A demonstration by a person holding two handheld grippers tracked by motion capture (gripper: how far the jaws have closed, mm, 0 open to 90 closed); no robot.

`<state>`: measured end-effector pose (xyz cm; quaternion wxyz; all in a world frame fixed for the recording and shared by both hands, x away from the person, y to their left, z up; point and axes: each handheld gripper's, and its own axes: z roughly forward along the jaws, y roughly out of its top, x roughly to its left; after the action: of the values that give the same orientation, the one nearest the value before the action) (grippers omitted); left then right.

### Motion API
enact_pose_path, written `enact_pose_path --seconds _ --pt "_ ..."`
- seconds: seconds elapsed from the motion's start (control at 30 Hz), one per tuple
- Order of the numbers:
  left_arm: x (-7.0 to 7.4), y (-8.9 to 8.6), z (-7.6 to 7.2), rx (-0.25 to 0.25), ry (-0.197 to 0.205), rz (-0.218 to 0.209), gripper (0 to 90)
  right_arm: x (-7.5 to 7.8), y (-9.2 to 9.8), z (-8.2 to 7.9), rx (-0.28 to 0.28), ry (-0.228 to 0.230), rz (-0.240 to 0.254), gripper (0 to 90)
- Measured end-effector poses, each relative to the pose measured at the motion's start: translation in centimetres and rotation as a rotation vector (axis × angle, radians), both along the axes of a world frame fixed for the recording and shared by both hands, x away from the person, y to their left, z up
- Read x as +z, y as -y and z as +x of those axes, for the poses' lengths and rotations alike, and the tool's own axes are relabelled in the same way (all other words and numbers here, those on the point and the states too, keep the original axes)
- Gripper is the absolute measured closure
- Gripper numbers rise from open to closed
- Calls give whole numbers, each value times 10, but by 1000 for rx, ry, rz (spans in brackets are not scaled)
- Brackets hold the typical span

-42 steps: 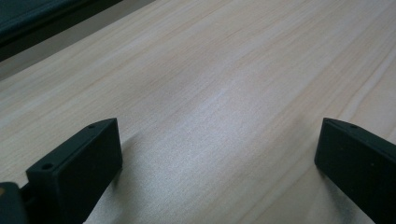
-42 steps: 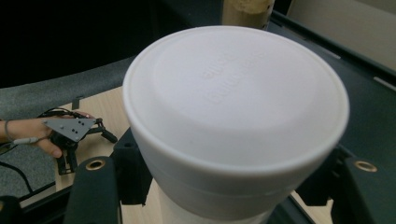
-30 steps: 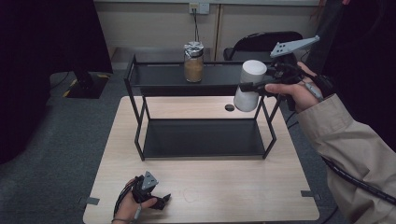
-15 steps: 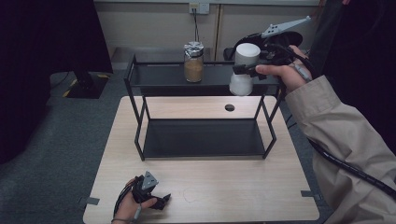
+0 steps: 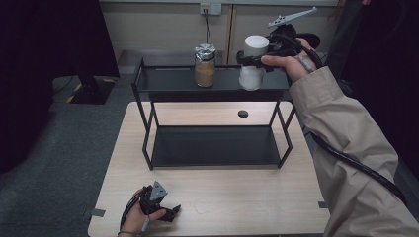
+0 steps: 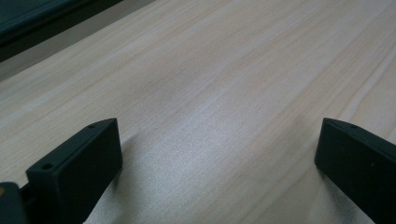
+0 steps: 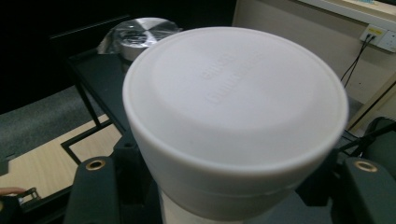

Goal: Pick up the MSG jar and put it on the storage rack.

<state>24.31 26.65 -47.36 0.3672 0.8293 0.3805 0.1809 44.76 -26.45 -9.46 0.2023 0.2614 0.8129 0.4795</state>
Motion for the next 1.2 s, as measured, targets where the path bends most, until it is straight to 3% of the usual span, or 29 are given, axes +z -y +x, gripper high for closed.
enact_pose_path --seconds 0.43,0.57,1.2 --pt "0 0 0 0 0 0 0 -9 -12 21 -67 -15 -14 351" --pt "0 0 0 -1 0 1 0 -14 -10 24 -76 -19 6 350" --pt "0 0 2 -4 1 -1 0 -21 -5 22 -76 2 25 323"
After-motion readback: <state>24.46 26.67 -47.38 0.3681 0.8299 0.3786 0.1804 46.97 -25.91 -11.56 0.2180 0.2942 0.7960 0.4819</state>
